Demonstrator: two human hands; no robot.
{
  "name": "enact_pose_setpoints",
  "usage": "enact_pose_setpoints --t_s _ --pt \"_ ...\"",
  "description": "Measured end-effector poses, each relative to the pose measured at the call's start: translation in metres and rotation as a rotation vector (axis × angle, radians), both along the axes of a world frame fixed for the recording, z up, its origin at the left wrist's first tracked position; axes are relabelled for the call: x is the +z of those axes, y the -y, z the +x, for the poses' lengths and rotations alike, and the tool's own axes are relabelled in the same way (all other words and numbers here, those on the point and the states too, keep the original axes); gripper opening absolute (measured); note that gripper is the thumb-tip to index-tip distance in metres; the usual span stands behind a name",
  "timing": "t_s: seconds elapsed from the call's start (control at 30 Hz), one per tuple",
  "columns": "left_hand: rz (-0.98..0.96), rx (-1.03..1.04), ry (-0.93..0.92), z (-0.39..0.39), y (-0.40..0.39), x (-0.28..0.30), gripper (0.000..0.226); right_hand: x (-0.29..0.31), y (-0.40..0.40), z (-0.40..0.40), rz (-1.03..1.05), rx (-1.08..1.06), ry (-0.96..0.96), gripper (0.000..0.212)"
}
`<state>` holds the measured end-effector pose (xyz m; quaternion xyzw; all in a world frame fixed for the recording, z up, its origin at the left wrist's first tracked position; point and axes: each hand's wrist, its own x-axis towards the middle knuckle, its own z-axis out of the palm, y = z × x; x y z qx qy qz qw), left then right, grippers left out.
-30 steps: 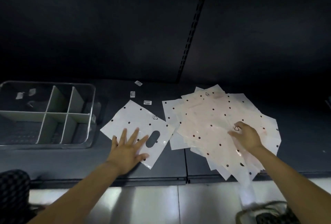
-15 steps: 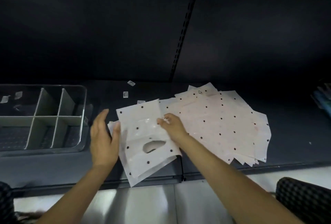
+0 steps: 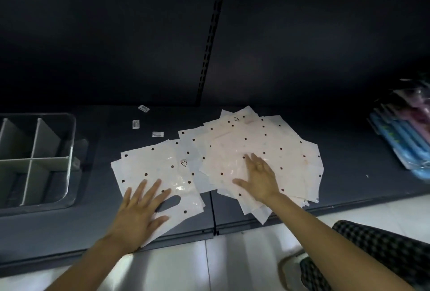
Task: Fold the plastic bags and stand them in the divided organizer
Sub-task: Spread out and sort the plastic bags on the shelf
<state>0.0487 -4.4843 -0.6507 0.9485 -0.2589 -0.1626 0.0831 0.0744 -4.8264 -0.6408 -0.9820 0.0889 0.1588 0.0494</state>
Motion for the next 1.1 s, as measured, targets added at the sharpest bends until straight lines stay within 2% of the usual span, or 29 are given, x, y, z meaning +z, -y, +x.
enact_pose_setpoints --t_s 0.07,0.17,0.27,0.33,0.4,0.47,0.5,0.63,0.7,0.77,0.83,0.93,1.1 --pt "-0.027 -0.018 0.001 0.007 -0.013 -0.009 0.088 0.0 0.011 -0.011 -0.045 0.055 0.001 0.07" --pt "0.033 -0.08 -0.053 0.02 -0.033 -0.015 0.085 0.006 0.009 -0.015 -0.067 0.067 0.187 0.04" --pt "0.085 -0.105 -0.13 0.031 -0.043 -0.005 0.082 0.014 0.001 -0.011 -0.012 -0.048 0.31 0.032" --pt "0.125 -0.067 -0.122 0.032 -0.042 0.002 0.075 0.015 -0.008 -0.006 0.111 -0.104 0.349 0.028" --pt "0.122 -0.023 -0.063 0.027 -0.033 0.008 0.067 0.013 -0.017 -0.001 0.14 -0.067 0.245 0.045" --pt "0.078 0.0 -0.041 0.017 -0.017 0.011 0.066 0.009 -0.022 0.001 0.052 -0.023 0.052 0.069" --pt "0.058 -0.003 -0.04 0.012 -0.009 0.012 0.067 0.006 -0.022 0.0 0.005 -0.008 0.006 0.073" --pt "0.064 -0.092 -0.015 0.006 0.027 0.011 0.064 0.003 -0.027 -0.001 -0.066 0.024 0.062 0.068" --pt "0.084 -0.095 -0.024 0.01 0.042 0.011 0.062 0.003 -0.041 -0.001 -0.059 0.192 0.094 0.065" --pt "0.109 -0.071 -0.039 0.015 0.051 0.008 0.061 0.002 -0.063 0.001 -0.031 0.411 0.062 0.064" --pt "0.144 -0.054 -0.053 0.019 0.05 0.003 0.061 -0.003 -0.082 0.005 -0.022 0.536 0.013 0.067" --pt "0.161 -0.05 -0.03 0.022 0.035 -0.006 0.065 -0.015 -0.088 0.012 -0.041 0.543 0.009 0.06" --pt "0.148 -0.08 0.05 0.028 0.015 -0.004 0.091 -0.025 -0.039 0.018 -0.1 0.433 0.038 0.053"
